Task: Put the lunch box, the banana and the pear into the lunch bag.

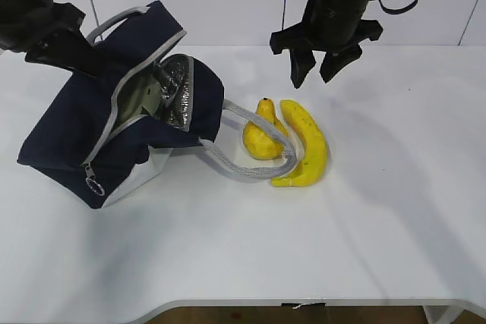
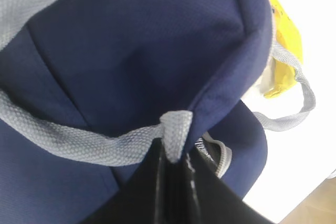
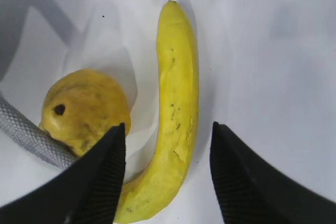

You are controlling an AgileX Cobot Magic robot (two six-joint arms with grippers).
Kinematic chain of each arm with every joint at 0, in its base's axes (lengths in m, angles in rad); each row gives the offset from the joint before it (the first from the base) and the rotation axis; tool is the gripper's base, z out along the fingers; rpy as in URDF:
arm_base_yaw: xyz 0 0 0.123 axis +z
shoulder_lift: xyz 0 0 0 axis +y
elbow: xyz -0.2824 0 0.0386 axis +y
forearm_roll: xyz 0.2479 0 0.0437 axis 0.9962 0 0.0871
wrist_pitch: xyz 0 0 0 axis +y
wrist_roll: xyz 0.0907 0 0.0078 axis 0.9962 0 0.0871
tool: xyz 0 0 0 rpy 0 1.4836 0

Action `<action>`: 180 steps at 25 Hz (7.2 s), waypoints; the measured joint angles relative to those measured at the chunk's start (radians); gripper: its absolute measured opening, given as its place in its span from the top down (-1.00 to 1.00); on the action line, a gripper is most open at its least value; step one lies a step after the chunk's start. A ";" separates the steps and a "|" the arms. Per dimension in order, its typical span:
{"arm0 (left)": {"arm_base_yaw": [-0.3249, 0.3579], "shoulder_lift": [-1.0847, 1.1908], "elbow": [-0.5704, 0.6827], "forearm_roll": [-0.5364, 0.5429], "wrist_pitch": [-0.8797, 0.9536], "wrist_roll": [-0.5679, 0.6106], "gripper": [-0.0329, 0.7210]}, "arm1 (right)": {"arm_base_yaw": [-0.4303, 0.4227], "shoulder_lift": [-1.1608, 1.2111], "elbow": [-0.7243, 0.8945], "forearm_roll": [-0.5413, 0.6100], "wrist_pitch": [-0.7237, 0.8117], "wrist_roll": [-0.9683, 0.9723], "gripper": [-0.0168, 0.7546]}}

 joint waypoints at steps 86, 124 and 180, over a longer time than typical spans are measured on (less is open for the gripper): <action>0.000 0.003 0.000 -0.060 -0.044 -0.001 0.88 | -0.001 -0.144 0.028 0.392 0.002 -0.129 0.23; 0.000 0.007 0.000 -0.288 -0.030 -0.005 0.88 | 0.085 0.114 -0.040 0.665 -0.168 -0.346 0.23; 0.000 0.007 0.000 -0.235 -0.004 -0.005 0.89 | 0.108 0.052 -0.219 0.230 -0.001 -0.285 -0.54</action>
